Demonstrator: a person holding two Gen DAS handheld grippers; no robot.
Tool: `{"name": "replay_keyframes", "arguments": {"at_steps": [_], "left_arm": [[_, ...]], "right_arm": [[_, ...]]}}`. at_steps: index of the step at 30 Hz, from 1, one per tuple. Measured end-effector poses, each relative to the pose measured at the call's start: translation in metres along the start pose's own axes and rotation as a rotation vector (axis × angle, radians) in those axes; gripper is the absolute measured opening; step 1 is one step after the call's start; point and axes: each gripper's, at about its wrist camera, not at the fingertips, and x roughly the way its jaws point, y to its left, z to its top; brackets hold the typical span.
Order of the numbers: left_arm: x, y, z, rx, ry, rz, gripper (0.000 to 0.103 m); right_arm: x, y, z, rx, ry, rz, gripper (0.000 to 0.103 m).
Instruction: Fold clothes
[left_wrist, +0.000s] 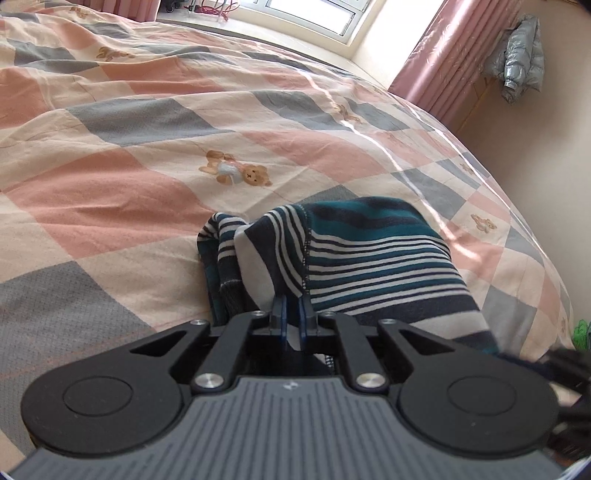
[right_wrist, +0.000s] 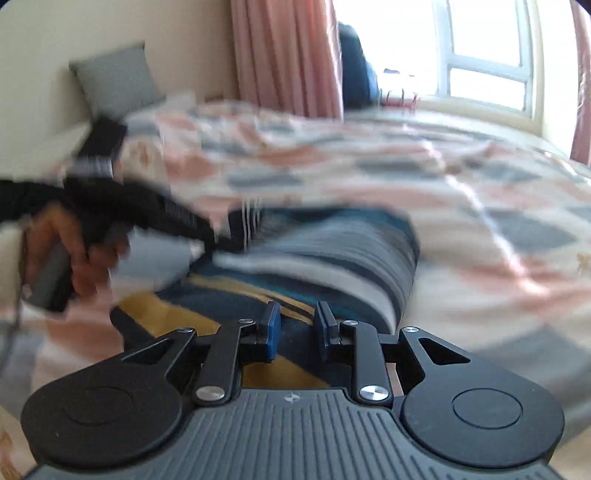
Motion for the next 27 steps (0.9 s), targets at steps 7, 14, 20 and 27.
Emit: {"name": "replay_keyframes", "arguments": {"at_steps": [7, 14, 20, 27], "left_arm": [[-0.012, -0.008, -0.017, 0.010, -0.006, 0.067, 0.003], [-0.078, -0.053, -0.020, -0.152, -0.099, 0.031, 0.007], [-0.061, -0.084, -0.065, -0.165, -0.014, 0.116, 0.009], [-0.057, -0.087, -0.084, -0.204, -0.029, 0.179, 0.011]], "right_arm": [[0.006, 0.010, -0.023, -0.173, -0.015, -0.036, 0.026], [0.018, -0.015, 0.006, -0.095, 0.063, 0.113, 0.027], [0.022, -0.081, 0.060, 0.145, 0.089, 0.240, 0.029], [0.124, -0.113, 0.125, 0.069, 0.130, 0.233, 0.029]]}}
